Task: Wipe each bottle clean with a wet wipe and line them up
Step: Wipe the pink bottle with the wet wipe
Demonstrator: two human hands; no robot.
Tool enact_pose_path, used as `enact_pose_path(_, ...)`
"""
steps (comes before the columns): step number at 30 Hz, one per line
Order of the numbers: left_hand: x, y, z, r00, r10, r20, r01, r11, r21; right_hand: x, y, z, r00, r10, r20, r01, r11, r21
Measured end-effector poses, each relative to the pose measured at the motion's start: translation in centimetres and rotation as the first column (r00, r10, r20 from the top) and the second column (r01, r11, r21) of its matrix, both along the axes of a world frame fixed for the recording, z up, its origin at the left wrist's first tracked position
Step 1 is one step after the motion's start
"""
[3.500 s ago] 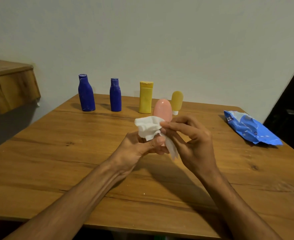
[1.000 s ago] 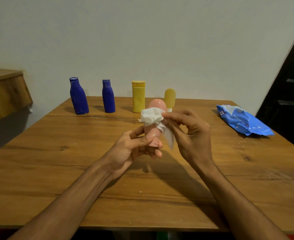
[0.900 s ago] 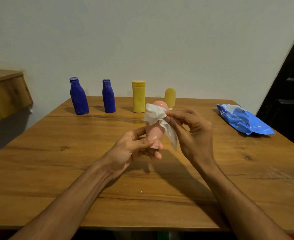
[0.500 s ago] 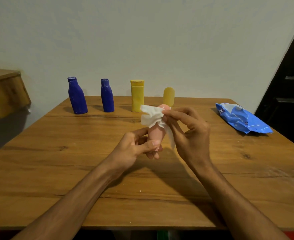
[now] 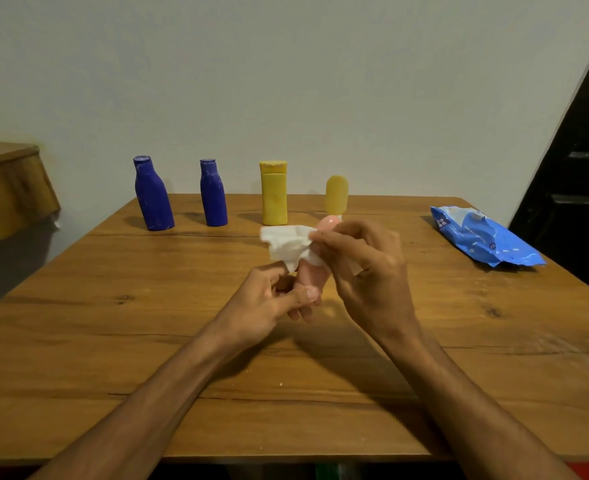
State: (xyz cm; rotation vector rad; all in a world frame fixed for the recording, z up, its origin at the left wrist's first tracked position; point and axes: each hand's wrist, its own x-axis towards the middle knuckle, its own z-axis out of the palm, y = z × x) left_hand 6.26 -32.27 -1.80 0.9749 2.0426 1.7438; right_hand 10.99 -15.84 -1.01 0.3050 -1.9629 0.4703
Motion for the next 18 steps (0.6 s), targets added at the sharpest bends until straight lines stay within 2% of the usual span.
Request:
enact_pose_path(4,0.3,0.1,0.2,0.999,-0.035,0.032,0.035,0.999,0.003,0.1,0.4,0.3,1.0,-0.006,0.0,0.006,0.988,-0.157)
enact_pose_path(6,0.3,0.2,0.0,1.0,-0.021,0.023,0.021,1.0,0.011,0.2,-0.2,0.1,1.0,-0.001,0.021,0.003,0.996,-0.093)
enact_pose_path(9,0.2,0.1,-0.2,0.999,0.033,0.028,-0.033,0.999,0.012,0.2,-0.8,-0.2,1.0,-0.012,0.022,0.01,0.996,0.09)
enact_pose_path(10,0.2,0.1,-0.2,0.999,0.038,0.019,-0.038,0.999,0.005,0.2,-0.7,-0.2,1.0,-0.018,0.017,0.016,0.995,0.1)
enact_pose_path(13,0.1,0.0,0.0,1.0,0.013,-0.003,-0.013,1.0,0.006,0.1,0.0,0.0,1.0,-0.013,0.023,0.015,0.997,-0.073)
enact_pose_path(16,0.3,-0.1,0.2,0.999,-0.019,0.026,0.019,1.0,0.019,0.1,0.4,0.5,0.998,0.06,0.015,-0.053,0.954,-0.296)
enact_pose_path(18,0.3,0.0,0.1,0.998,-0.033,0.048,0.032,0.999,0.038,0.2,0.3,0.8,0.996,0.083,0.013,-0.073,0.928,-0.365)
